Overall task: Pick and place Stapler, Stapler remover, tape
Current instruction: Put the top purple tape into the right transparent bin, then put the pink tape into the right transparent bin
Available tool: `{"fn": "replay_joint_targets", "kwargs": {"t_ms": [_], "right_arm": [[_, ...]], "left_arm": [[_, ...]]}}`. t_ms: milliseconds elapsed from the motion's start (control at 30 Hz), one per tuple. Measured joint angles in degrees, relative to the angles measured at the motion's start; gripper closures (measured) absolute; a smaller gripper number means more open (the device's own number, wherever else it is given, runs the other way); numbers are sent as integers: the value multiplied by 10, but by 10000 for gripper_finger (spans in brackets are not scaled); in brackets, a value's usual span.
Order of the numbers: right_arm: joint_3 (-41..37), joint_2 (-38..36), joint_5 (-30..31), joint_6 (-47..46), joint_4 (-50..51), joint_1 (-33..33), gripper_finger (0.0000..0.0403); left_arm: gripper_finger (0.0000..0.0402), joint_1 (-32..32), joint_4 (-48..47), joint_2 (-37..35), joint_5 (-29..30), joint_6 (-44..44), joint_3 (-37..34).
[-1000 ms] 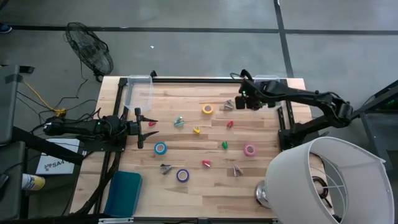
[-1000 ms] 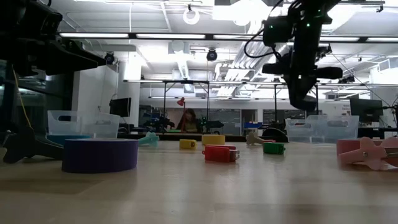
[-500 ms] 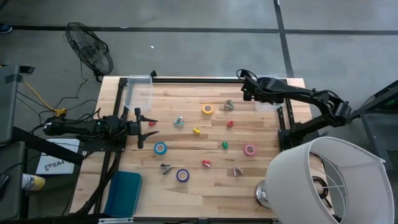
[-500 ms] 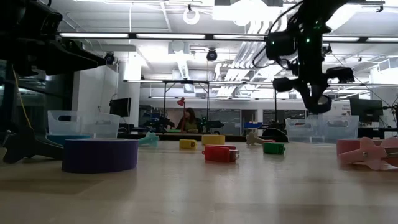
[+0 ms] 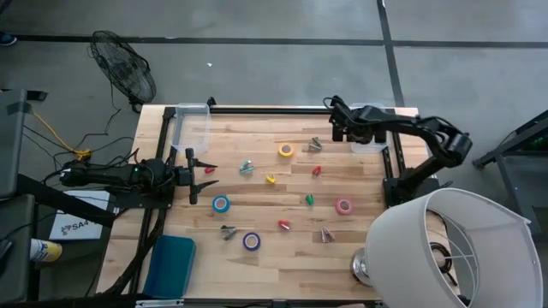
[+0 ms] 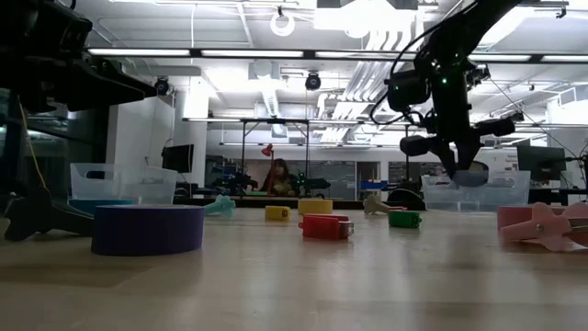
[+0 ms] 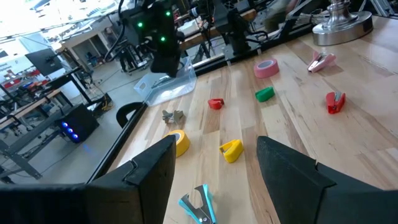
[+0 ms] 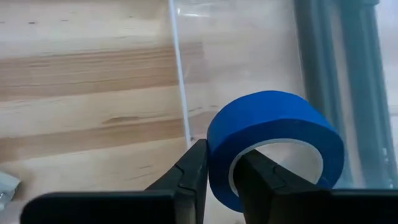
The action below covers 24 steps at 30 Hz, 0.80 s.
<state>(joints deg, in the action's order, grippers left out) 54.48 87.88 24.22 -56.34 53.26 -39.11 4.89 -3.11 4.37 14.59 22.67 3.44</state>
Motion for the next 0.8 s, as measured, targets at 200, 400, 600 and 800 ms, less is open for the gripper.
{"fn": "replay_joint_targets", "kwargs": {"t_ms": [200,400,600,800], "right_arm": [[0,12,-19,13,-7,-16,321],[0,12,-31,14,-6,-25,288],[0,12,-34,16,-6,-26,258],[0,-5,-31,18,-13,-26,244]], "left_arm": [[181,0,0,0,0,0,0],[181,0,0,0,0,0,0],[181,0,0,0,0,0,0],[181,0,0,0,0,0,0]]}}
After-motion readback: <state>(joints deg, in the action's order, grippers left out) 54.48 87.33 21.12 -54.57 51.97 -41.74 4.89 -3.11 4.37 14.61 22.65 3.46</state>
